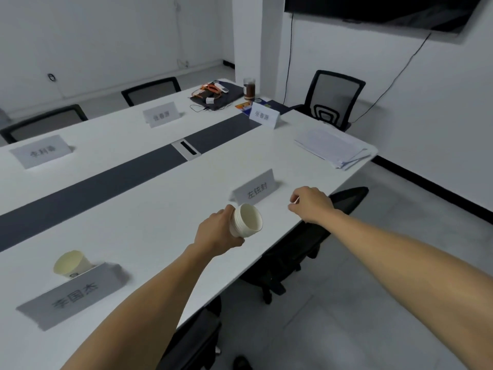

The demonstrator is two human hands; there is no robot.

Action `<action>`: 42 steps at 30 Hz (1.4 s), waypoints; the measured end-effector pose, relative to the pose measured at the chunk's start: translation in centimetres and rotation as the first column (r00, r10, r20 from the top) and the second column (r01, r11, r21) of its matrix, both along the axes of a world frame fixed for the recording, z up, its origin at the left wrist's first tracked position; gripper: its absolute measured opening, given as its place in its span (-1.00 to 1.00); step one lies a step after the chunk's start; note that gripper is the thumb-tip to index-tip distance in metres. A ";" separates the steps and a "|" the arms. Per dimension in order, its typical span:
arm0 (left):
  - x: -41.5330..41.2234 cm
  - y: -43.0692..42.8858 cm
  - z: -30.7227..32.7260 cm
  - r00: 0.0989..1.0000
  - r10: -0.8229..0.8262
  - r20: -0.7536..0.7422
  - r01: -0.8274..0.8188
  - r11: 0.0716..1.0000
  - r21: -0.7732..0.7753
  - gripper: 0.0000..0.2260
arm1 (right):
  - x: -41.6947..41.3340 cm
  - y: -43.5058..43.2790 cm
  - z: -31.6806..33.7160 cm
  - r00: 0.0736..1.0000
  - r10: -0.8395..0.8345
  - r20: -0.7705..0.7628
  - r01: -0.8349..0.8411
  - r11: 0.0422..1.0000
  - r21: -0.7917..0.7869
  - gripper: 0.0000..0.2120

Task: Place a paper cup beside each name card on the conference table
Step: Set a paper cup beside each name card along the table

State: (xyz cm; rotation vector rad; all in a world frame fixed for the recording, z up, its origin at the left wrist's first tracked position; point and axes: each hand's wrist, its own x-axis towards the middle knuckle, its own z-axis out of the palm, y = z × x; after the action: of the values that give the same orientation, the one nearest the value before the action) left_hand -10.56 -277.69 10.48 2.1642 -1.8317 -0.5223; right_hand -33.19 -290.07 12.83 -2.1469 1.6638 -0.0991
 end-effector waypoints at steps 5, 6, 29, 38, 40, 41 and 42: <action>0.4 -6.3 -0.9 1.000 0.021 0.005 -0.021 1.000 -0.008 -0.44 | 1.5 -5.4 -0.9 0.999 0.041 0.031 -0.041 0.999 0.001 -0.79; 0.6 -8.0 -1.1 1.000 0.031 0.002 -0.031 0.999 -0.013 -0.45 | 2.1 -7.1 -0.8 0.998 0.050 0.042 -0.050 0.999 -0.002 -0.83; 3.1 -22.9 0.8 0.915 0.403 -0.026 -0.404 0.913 -0.053 -0.38 | 14.4 -25.8 1.4 0.845 0.304 0.440 -0.443 0.858 0.258 -0.92; 1.5 -23.4 -0.6 0.822 0.569 0.026 -0.569 0.822 0.026 -0.42 | 17.0 -29.0 -1.7 0.752 0.482 0.450 -0.636 0.710 0.301 -0.98; 1.4 -23.4 -0.9 0.807 0.588 0.047 -0.590 0.806 0.048 -0.43 | 17.3 -29.4 -2.3 0.742 0.499 0.448 -0.654 0.686 0.319 -0.98; 1.5 -23.4 -0.9 0.799 0.599 0.055 -0.601 0.797 0.059 -0.44 | 17.5 -29.6 -2.4 0.738 0.502 0.451 -0.660 0.677 0.326 -0.97; 1.6 -23.3 -1.0 0.790 0.611 0.058 -0.614 0.787 0.068 -0.46 | 17.8 -29.8 -2.4 0.735 0.501 0.457 -0.663 0.670 0.332 -0.96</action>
State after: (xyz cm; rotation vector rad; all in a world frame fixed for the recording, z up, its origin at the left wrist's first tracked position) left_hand -8.92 -301.02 9.47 2.6483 -1.0089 -0.4102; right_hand -15.39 -319.88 10.46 -2.0178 0.6353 0.1317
